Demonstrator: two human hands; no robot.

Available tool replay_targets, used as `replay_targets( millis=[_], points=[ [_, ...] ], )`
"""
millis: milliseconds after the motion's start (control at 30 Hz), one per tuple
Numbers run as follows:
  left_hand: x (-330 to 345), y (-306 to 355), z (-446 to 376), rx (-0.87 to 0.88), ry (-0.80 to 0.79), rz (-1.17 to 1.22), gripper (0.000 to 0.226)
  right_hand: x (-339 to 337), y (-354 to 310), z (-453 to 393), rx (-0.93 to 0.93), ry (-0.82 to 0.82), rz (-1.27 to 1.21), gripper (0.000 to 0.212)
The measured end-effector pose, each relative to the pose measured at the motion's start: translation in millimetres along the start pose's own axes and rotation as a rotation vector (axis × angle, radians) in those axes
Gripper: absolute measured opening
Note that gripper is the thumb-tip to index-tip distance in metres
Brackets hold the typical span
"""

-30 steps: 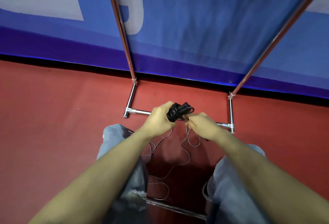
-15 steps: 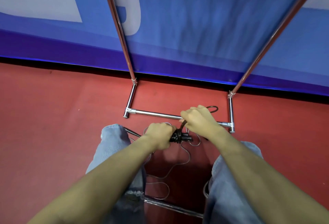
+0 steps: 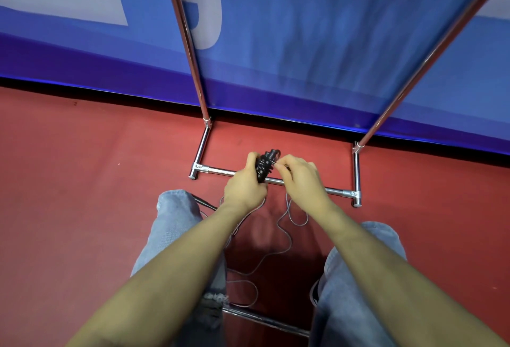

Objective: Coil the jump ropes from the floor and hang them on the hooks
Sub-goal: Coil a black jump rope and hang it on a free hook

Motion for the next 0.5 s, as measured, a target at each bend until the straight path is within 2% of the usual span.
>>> replay_targets(
  millis=[100, 200, 333, 400, 500],
  points=[
    [-5.5, 9.7, 1.9, 0.019, 0.021, 0.283, 0.046, -10.2, 2.6, -2.8, 0.14, 0.073, -0.278, 0.016],
    [-12.5, 19.1, 7.1, 0.033, 0.003, 0.467, 0.049, -21.8, -7.7, -2.3, 0.206, -0.015, -0.559, 0.015],
    [-19.5, 28.6, 19.5, 0.077, 0.015, 0.474, 0.054, -43.0, -26.8, 1.3, 0.13, -0.062, -0.625, 0.021],
    [-25.5, 34.2, 24.3, 0.093, 0.05, 0.475, 0.062, -53.3, -32.8, 4.4, 0.151, -0.05, -0.684, 0.013],
    [-38.7, 53.7, 34.5, 0.21, 0.128, 0.434, 0.073, -67.4, -46.5, 6.9, 0.151, -0.019, -0.76, 0.017]
  ],
)
Point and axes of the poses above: each hand's wrist, its own z-axis away from the middle knuckle, its own x-axis out of the palm, y = z × x, the point moved 4 cm from there along -z, towards the middle knuckle, and after that the axes turned 8 degrees about z, right-handed, at the moved point
